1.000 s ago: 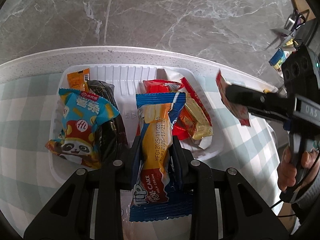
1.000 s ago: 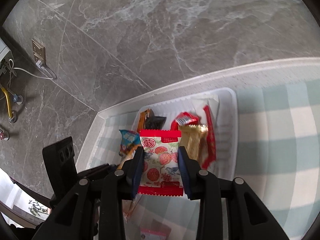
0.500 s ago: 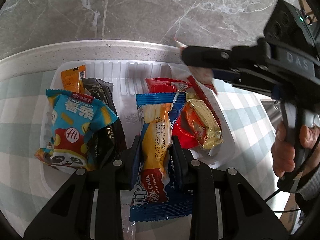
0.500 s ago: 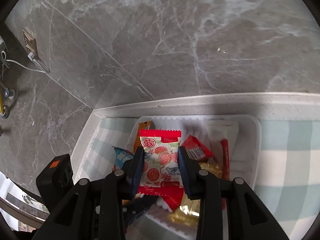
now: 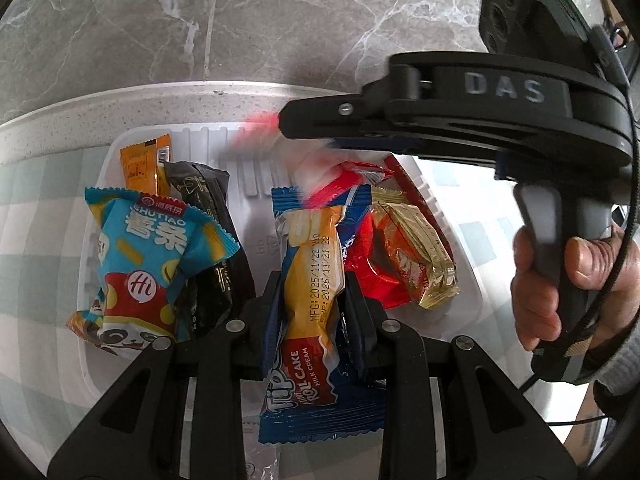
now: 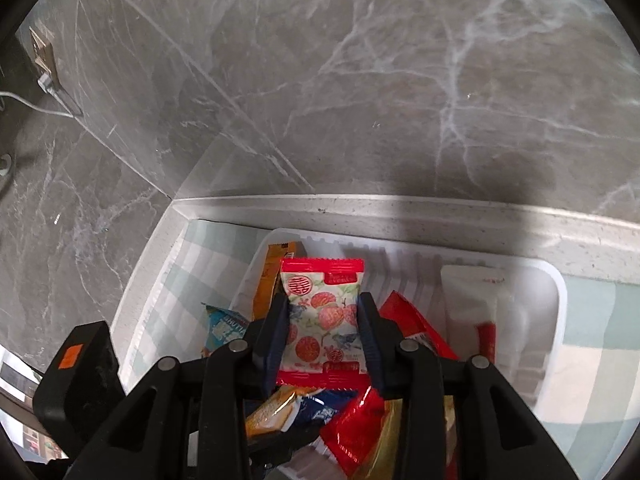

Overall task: Organize snacks
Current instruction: 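Release the blue cake bar and red biscuit packet into the tray, then move the left tool to the clear bun bag while the right tool reaches the pink packet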

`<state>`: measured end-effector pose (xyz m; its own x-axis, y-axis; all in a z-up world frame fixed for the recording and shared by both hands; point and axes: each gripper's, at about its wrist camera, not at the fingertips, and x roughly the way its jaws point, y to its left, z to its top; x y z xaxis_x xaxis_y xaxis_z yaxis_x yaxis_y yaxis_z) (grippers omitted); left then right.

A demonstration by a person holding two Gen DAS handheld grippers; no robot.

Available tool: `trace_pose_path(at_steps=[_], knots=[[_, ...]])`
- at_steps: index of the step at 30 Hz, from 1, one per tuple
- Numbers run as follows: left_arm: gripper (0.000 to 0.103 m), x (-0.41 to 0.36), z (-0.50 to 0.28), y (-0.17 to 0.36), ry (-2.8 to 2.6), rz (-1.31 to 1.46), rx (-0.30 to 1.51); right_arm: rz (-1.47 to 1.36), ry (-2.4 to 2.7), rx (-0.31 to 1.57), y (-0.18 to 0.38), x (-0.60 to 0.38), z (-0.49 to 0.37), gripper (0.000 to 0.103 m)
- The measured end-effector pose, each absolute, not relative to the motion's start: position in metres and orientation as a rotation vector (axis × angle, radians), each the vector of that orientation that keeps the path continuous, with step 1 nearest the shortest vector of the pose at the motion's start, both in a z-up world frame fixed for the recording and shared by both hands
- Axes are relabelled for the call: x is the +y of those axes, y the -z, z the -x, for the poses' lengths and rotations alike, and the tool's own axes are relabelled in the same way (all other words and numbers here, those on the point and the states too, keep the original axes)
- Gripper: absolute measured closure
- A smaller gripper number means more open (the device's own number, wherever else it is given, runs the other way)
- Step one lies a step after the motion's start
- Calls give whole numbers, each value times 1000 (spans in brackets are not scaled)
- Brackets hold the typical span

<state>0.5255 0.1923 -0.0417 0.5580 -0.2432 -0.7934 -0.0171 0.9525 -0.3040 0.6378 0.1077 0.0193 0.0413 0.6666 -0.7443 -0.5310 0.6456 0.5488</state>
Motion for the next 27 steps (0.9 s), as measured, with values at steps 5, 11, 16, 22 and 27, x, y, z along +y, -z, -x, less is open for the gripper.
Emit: trace_pose_path(at_steps=[5, 11, 16, 22, 27], knots=[[74, 189, -523, 41, 117, 278, 977, -104, -910, 1205, -21, 110, -639, 63], [59, 193, -517, 34, 114, 291, 944, -112, -917, 1157, -36, 97, -625, 58], [59, 193, -512, 22, 115, 291, 920, -135, -916, 1120, -52, 77, -608, 57], [59, 191, -490, 3, 116, 293, 895, -149, -910, 1088, -70, 54, -581, 53], [59, 190, -464, -4, 112, 297, 892, -159, -905, 1080, -82, 35, -556, 52]])
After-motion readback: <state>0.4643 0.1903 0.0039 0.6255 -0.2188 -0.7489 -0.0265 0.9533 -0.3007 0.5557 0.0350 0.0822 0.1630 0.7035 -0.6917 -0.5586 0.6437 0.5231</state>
